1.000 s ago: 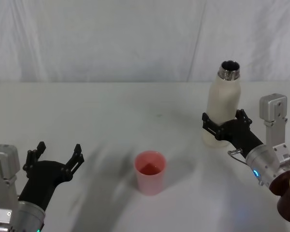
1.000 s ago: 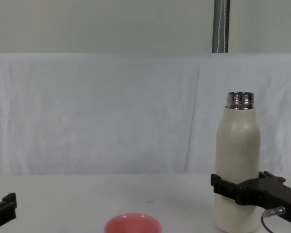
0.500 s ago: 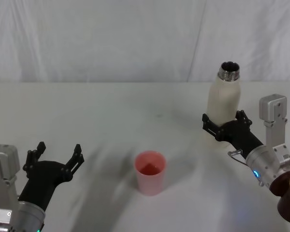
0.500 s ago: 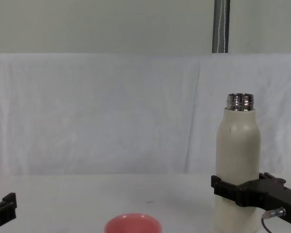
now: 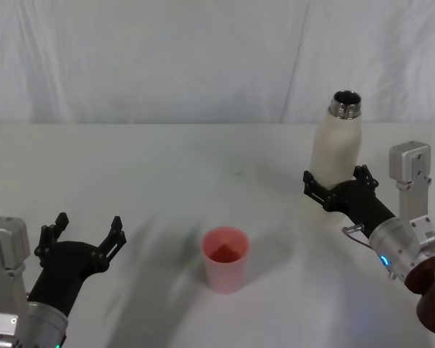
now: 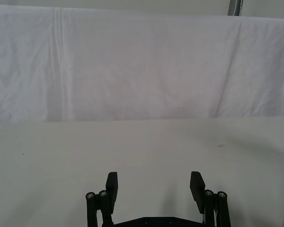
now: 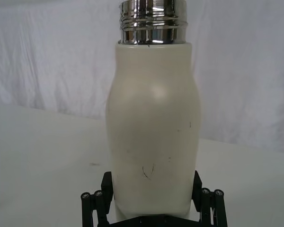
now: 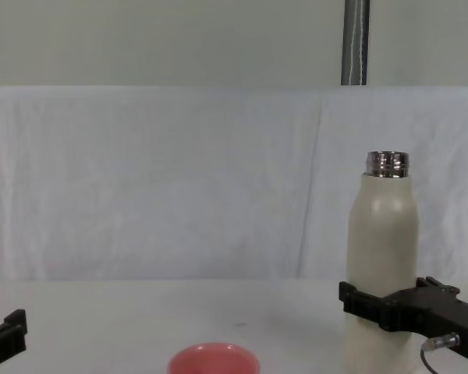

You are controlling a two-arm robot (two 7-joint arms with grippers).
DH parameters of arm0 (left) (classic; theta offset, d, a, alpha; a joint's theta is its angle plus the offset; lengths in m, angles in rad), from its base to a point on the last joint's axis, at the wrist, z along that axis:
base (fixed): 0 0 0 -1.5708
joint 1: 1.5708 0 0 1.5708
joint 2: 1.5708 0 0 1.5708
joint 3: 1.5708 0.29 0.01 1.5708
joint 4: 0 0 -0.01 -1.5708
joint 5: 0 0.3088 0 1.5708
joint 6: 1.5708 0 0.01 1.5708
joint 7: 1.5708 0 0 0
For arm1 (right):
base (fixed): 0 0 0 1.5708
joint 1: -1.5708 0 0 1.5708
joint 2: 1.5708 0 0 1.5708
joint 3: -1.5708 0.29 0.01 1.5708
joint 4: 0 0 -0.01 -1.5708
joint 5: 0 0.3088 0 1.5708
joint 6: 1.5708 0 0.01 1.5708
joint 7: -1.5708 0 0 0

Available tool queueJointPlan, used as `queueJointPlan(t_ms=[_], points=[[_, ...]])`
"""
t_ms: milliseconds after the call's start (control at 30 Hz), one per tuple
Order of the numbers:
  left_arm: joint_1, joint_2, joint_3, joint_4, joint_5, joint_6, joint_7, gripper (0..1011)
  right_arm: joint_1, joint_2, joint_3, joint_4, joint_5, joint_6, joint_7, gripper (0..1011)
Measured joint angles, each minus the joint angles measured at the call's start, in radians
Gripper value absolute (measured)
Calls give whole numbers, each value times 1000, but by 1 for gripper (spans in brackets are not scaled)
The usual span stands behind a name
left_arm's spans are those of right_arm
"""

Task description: Grasp the thermos with one hand and pour water into the cup lid.

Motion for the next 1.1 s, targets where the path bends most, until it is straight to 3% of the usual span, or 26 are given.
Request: queueJointPlan(t_ms=[1100], points=[[0, 0, 0, 0, 0, 0, 0, 1001, -7, 10, -4, -20, -3, -1, 6, 1000]])
